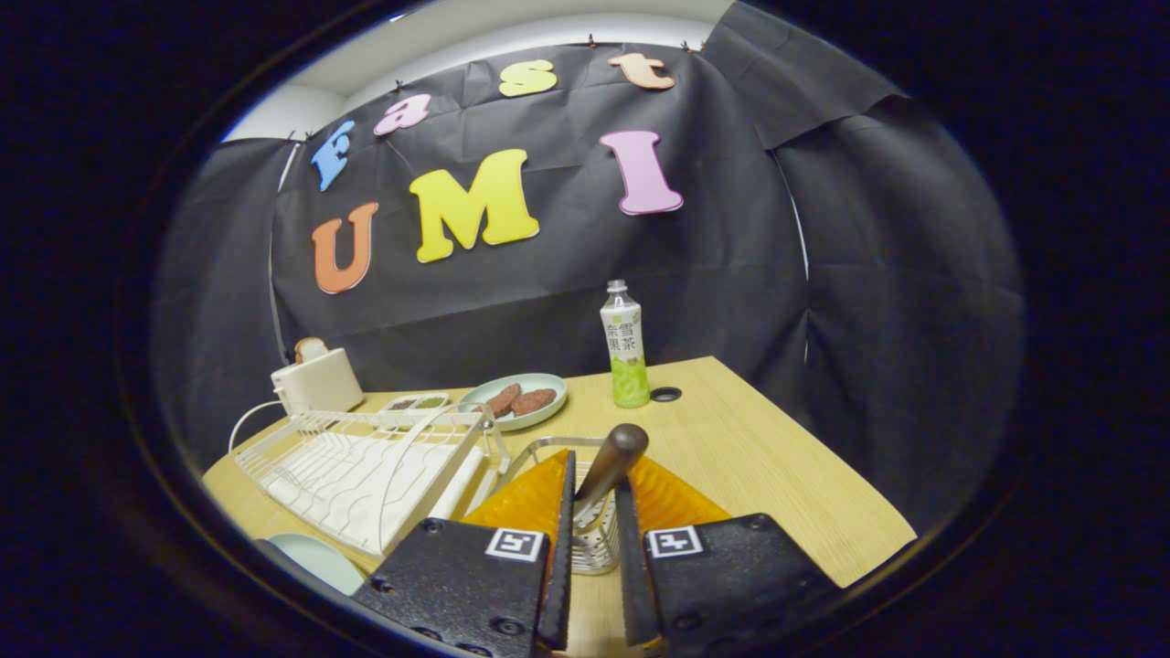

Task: Take the plate from the dish rack, then take the spoon from the basket and place it into the plate.

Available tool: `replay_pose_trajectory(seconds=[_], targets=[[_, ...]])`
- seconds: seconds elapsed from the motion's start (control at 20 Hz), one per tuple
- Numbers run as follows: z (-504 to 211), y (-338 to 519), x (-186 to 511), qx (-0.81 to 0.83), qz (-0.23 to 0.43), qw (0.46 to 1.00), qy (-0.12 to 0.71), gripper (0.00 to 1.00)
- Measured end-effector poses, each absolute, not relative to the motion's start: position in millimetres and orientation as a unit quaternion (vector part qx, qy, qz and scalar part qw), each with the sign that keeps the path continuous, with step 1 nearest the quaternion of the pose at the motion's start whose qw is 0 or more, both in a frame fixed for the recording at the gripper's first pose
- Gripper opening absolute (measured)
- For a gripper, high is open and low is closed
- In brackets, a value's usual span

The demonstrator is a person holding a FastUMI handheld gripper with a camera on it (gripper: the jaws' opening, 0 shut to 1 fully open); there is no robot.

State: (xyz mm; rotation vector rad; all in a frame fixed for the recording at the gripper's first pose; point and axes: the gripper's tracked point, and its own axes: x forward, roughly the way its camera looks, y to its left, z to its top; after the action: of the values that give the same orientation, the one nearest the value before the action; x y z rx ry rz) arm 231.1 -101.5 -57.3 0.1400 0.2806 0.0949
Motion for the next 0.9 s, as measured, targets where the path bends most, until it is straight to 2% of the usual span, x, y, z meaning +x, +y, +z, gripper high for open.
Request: replay_pose_trajectory(seconds=[0.2, 0.5, 0.9], targets=[[-50, -86, 230, 0.073, 0.068, 0.984, 0.148, 0.2], [-39, -84, 231, 0.063, 0.066, 0.984, 0.153, 0.08], [14, -100, 215, 0.036, 0.041, 0.991, 0.125, 0.08]])
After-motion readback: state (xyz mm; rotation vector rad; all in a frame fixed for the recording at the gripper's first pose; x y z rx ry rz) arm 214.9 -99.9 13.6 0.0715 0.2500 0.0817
